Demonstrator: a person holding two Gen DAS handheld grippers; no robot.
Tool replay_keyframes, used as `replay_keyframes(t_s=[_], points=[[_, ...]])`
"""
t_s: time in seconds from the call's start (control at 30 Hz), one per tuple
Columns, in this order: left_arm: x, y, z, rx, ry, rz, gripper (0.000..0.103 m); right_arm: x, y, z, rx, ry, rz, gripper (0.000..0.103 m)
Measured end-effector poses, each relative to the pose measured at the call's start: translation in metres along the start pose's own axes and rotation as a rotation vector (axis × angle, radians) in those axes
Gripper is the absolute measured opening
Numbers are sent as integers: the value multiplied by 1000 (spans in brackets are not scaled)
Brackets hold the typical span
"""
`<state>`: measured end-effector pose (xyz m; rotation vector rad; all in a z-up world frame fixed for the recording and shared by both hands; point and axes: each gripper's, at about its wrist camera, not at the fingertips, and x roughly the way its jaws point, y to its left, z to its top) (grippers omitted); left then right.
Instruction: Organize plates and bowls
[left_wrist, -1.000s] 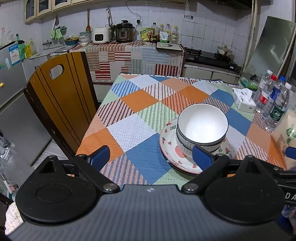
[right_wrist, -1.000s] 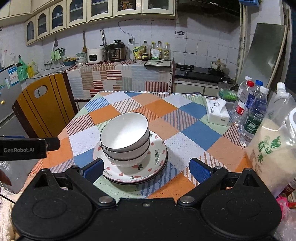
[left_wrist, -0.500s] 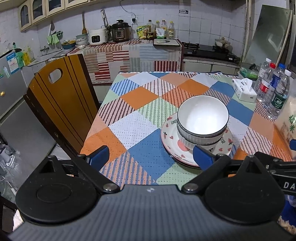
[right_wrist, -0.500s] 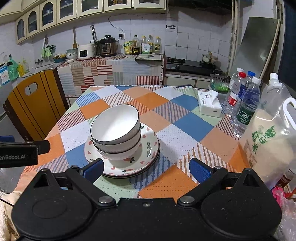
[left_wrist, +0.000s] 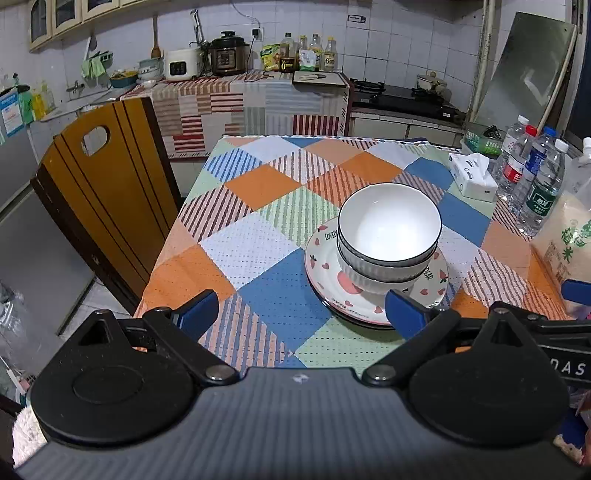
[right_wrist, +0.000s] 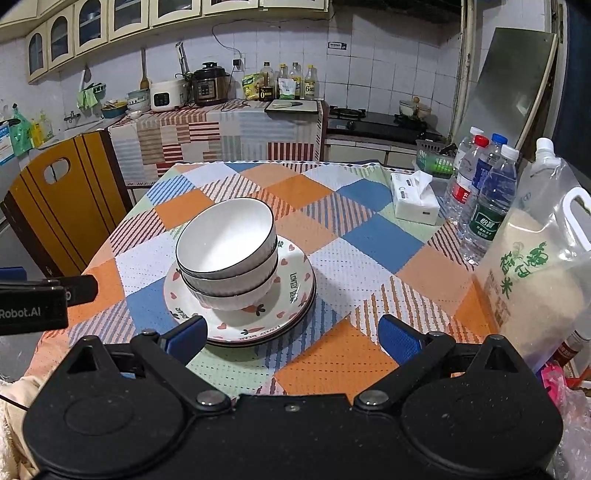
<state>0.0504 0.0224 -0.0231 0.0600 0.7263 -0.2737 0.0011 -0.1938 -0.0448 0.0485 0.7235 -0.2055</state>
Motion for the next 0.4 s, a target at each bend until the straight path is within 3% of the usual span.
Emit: replay_keyframes(t_s=[0.4], points=[[2, -3, -3, -2, -9, 24, 98, 3, -2, -2, 11, 10, 4, 100]])
